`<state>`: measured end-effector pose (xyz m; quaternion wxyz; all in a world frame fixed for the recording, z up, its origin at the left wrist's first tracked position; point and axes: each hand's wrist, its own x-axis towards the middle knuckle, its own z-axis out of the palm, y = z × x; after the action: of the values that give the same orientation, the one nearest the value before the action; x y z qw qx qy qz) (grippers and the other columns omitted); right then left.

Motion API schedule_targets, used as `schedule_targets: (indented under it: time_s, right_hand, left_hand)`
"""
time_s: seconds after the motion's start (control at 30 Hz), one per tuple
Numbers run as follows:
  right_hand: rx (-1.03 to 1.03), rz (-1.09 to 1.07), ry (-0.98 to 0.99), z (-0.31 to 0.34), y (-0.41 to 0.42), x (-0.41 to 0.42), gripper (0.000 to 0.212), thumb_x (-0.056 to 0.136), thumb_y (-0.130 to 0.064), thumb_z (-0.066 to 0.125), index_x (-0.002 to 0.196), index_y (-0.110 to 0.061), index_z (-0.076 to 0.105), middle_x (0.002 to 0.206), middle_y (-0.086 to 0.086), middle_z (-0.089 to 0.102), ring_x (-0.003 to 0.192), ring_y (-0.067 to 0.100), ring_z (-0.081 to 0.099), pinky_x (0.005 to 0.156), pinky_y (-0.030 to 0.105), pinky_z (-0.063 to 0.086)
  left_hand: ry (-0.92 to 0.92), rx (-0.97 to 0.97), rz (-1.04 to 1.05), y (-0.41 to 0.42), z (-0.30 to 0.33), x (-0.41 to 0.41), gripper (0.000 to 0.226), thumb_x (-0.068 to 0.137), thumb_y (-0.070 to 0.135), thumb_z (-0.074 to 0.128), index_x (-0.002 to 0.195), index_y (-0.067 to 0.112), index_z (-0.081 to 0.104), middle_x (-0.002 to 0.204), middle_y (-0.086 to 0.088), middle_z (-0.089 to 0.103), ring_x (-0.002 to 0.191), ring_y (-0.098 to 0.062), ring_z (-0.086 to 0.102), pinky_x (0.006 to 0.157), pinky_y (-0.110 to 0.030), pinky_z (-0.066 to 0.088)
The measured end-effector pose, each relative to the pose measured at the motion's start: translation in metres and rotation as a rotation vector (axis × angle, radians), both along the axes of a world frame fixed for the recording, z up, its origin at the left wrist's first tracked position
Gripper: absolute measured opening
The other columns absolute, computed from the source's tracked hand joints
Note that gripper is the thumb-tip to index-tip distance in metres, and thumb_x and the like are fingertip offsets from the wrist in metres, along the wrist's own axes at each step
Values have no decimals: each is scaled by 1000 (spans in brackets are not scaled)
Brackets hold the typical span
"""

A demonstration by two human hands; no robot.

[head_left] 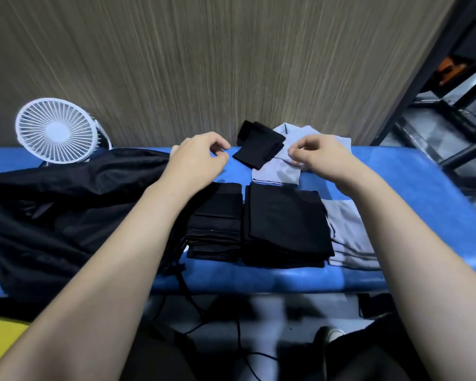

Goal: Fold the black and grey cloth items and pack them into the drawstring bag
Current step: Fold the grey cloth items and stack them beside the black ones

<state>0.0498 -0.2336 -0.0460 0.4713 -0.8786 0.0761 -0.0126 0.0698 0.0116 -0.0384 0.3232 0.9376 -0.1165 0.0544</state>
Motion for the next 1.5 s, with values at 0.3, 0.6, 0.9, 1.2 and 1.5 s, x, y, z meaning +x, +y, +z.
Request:
schedule_targets:
  time_s: [0.3,0.6,0.9,1.2,1.5]
  right_hand:
    - [-107,4,117,-32,-29,17,13,88,-17,67,97,-7,69,76,-3,66,69,13,57,75,31,49]
    - [-711,-177,-25,-53,-60,20,38,78,-15,67,112,-19,50,119,9,39,103,32,44,84,42,45]
    - [-763,-255,-326,-38,-42,18,13,86,-23,56,93,-13,60,101,8,56,96,34,47,80,40,36]
    - [-123,-112,-661,19,-19,-22,9,93,-10,48,93,-17,44,68,-10,45,59,6,41,57,15,33]
    - [-94,-380,-978,35,-64,-43,12,98,-10,45,105,-19,41,81,-19,44,72,-3,47,72,19,38]
  left_hand:
    - [314,127,-166,-57,-13,25,21,93,24,58,109,32,70,90,20,62,85,-7,59,71,-20,42]
    - [304,43,-139,-72,-12,24,13,93,30,57,100,27,68,97,10,70,71,-6,58,59,-23,41]
    - [176,-61,-184,-72,-3,17,17,93,24,60,108,27,68,97,9,68,83,-4,58,67,-17,40]
    - [75,-20,-222,-104,-2,9,60,83,35,74,137,36,48,131,6,45,125,-19,37,104,-33,34]
    - [-86,-162,-3,-109,18,11,12,80,23,57,74,31,64,74,6,67,85,-26,64,70,-37,53]
